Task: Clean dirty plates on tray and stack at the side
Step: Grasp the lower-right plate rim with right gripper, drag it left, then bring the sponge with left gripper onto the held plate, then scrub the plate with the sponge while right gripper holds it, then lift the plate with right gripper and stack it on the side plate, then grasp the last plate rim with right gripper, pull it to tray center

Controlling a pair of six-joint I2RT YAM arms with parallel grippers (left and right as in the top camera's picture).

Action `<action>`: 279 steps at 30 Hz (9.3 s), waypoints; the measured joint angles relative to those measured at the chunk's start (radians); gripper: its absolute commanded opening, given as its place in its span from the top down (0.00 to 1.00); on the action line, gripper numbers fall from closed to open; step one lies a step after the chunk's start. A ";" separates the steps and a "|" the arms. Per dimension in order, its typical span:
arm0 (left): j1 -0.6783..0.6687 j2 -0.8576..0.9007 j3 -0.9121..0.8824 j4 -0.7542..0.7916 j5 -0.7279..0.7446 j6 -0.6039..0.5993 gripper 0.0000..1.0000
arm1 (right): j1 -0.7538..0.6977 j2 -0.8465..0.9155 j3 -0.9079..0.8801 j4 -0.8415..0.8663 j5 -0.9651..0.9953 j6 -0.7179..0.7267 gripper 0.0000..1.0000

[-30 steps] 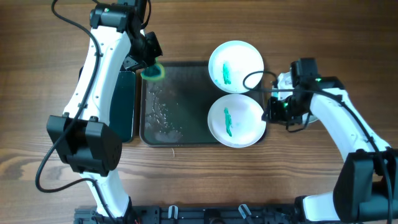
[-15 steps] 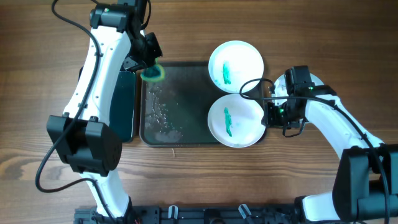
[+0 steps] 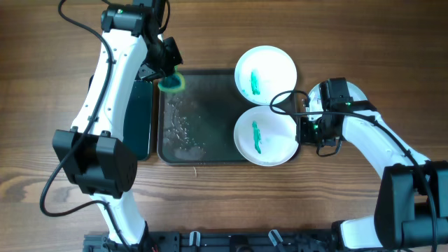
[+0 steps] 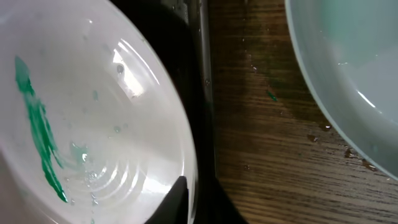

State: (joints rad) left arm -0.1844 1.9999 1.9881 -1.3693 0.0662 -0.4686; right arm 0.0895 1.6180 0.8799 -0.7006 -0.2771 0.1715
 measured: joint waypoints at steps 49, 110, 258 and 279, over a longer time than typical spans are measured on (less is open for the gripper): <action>-0.031 -0.001 -0.038 -0.043 0.005 0.001 0.96 | 0.447 0.275 0.143 0.485 -0.024 0.441 0.96; -0.155 -0.051 -0.804 0.715 0.399 0.359 0.96 | 0.424 0.327 0.209 0.470 -0.017 0.410 0.96; 0.032 -0.057 -0.199 0.195 0.124 0.067 0.96 | -0.082 0.218 0.634 -0.040 -0.028 -0.126 0.55; 0.032 -0.057 -0.199 0.195 0.113 0.067 0.96 | -0.061 0.509 0.632 0.115 -0.056 -0.247 0.96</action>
State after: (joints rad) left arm -0.1524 1.9430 1.7889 -1.1740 0.1795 -0.4019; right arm 0.0284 2.1265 1.5116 -0.5858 -0.3336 -0.0753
